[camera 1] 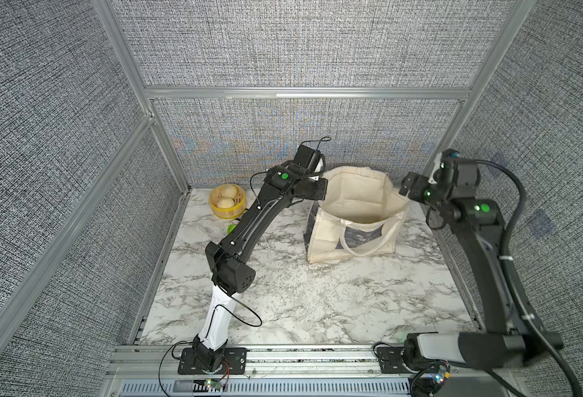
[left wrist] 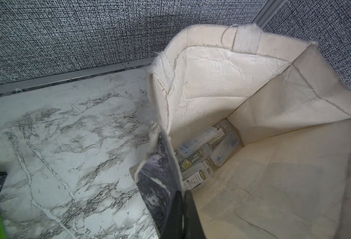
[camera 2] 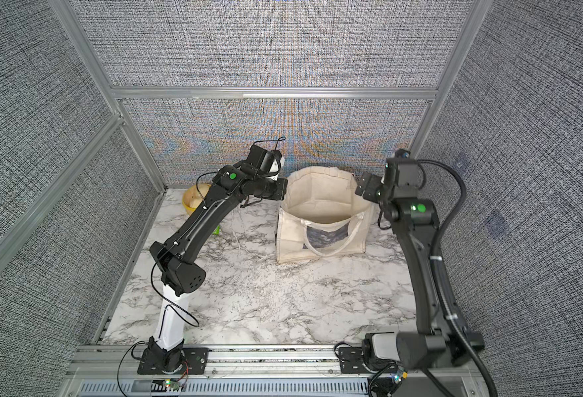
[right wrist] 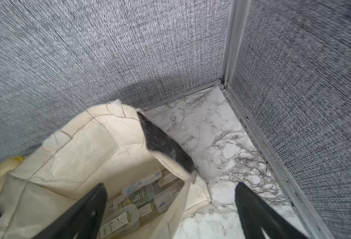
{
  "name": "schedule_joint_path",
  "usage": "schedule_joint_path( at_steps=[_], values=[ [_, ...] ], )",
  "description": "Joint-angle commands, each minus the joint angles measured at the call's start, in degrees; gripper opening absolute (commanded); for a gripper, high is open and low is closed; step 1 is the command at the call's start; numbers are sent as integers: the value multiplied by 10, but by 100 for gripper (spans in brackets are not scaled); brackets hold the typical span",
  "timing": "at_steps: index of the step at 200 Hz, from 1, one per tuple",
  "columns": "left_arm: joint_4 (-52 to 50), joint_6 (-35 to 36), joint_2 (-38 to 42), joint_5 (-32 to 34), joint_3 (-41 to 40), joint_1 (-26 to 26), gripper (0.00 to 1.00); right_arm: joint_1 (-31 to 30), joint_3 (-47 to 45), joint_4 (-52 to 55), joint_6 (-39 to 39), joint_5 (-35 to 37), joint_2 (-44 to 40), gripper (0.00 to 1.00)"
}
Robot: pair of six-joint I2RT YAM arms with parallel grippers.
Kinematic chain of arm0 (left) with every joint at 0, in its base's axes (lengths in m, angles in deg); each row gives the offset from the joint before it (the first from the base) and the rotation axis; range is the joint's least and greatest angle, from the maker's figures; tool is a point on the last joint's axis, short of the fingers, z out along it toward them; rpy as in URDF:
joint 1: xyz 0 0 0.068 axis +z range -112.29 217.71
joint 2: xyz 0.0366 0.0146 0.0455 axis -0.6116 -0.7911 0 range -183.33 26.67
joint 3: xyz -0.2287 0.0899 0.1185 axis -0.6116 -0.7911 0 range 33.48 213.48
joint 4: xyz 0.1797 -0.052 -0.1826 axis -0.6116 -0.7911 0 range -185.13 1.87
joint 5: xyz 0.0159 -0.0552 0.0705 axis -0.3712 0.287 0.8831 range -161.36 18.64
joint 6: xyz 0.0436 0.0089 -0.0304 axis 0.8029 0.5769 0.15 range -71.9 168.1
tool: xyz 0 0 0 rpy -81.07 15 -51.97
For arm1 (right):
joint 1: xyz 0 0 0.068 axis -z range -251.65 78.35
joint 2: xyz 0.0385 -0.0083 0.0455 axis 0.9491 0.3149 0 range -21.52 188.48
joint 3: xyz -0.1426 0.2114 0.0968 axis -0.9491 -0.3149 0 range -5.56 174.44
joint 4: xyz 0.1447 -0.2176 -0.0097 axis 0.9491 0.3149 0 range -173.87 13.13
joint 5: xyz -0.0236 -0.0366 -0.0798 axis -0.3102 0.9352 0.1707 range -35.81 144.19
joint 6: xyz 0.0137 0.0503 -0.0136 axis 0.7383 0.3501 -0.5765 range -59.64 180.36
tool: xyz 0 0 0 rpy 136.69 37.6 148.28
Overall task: Take out the compass set from the canvas bag
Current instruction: Adjust the canvas bag at the center of the board.
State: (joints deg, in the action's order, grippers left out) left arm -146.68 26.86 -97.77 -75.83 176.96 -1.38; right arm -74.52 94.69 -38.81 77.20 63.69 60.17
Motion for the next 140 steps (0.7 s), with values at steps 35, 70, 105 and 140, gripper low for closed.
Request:
schedule_joint_path(
  at_steps=[35, 70, 105, 140],
  values=[
    [42, 17, 35, -11, -59, 3, 0, -3, 230, 212, -127, -38, 208, 94],
    [38, 20, 38, -14, -59, 3, 0, -5, 318, 252, -145, -55, 290, 87],
    [26, 28, 51, 14, -66, 3, 0, -12, 339, 268, -168, -5, 336, 72],
    [36, 42, 82, 50, -98, 6, 0, -19, 353, 281, -163, -18, 361, 46]
  ],
)
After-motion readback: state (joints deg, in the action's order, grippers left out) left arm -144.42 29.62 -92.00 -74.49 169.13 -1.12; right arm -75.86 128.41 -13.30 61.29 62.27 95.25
